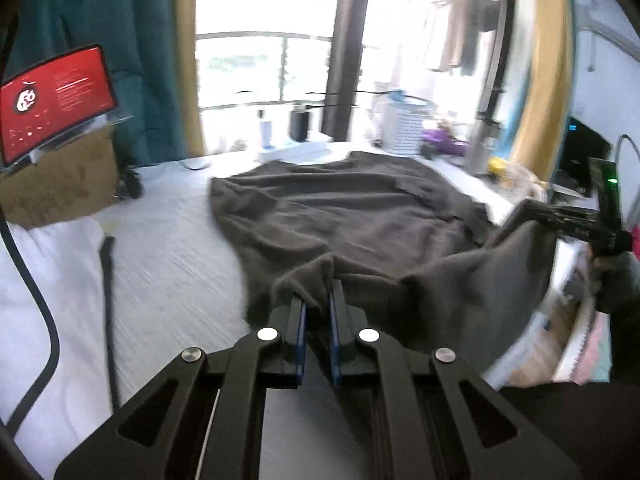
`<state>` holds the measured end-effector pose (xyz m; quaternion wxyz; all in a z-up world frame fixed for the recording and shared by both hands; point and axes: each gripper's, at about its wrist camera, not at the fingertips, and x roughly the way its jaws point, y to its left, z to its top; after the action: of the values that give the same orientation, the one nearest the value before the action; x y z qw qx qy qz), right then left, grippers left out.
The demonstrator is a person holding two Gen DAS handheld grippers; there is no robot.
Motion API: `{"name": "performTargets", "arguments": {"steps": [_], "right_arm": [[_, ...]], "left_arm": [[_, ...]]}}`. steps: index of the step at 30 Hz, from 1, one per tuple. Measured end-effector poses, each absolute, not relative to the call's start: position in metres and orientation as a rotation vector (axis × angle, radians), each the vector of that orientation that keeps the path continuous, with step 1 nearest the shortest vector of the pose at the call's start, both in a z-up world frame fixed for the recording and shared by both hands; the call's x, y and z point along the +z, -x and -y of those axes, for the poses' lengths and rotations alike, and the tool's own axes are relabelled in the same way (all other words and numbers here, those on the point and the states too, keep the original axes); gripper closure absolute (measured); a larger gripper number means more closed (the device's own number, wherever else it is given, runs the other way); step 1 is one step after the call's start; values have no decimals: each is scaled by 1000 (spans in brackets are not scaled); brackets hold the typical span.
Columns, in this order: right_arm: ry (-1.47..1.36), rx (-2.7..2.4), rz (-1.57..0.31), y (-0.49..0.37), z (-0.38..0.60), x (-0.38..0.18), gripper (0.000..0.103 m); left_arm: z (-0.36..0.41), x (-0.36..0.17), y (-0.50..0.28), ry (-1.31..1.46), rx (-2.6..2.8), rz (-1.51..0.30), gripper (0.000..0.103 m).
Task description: Fold small clothes
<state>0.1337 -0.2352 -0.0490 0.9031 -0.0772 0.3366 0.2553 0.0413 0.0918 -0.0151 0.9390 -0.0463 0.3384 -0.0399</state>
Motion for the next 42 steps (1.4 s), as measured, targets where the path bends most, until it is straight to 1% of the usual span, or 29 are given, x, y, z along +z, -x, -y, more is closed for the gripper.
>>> {"name": "performTargets", "arguments": {"steps": [3, 7, 10, 11, 12, 13, 14, 15, 16, 17, 19, 22, 27, 35, 40, 42], "right_arm": [[150, 510, -739, -169, 232, -64, 91], [155, 490, -789, -198, 227, -86, 91], [150, 477, -814, -209, 225, -99, 91], [152, 479, -816, -210, 226, -100, 91], [158, 482, -812, -209, 226, -101, 90], [171, 474, -796, -205, 227, -99, 85], [186, 460, -777, -202, 229, -97, 73], [201, 443, -762, -198, 231, -95, 62], [212, 420, -747, -194, 234, -92, 31], [210, 409, -735, -190, 238, -89, 17], [201, 396, -722, -180, 249, -84, 17], [202, 355, -719, -159, 264, -82, 17], [201, 322, -753, -121, 280, -93, 17], [328, 287, -789, -73, 281, -115, 17], [446, 285, -791, -67, 265, -129, 17], [469, 301, -770, -69, 256, -130, 17]], "left_arm": [[-108, -28, -67, 106, -43, -713, 95], [-122, -58, -98, 109, -5, -795, 94], [-127, -69, -107, 114, 13, -855, 91], [-128, -70, -107, 109, 23, -871, 84], [-128, -69, -105, 97, 46, -877, 68], [-128, -66, -100, 85, 67, -869, 60], [-127, -61, -91, 78, 73, -851, 52], [-127, -58, -86, 69, 77, -844, 52], [-125, -54, -80, 44, 92, -838, 51], [-120, -50, -71, 7, 109, -834, 50], [-113, -47, -59, -28, 123, -832, 49], [-100, -45, -39, -10, 78, -831, 49], [-73, -61, -20, 19, -16, -864, 49], [-43, -74, -10, 44, -98, -895, 49], [-35, -79, -6, 45, -124, -912, 48], [-33, -84, -7, 39, -128, -928, 46]]}}
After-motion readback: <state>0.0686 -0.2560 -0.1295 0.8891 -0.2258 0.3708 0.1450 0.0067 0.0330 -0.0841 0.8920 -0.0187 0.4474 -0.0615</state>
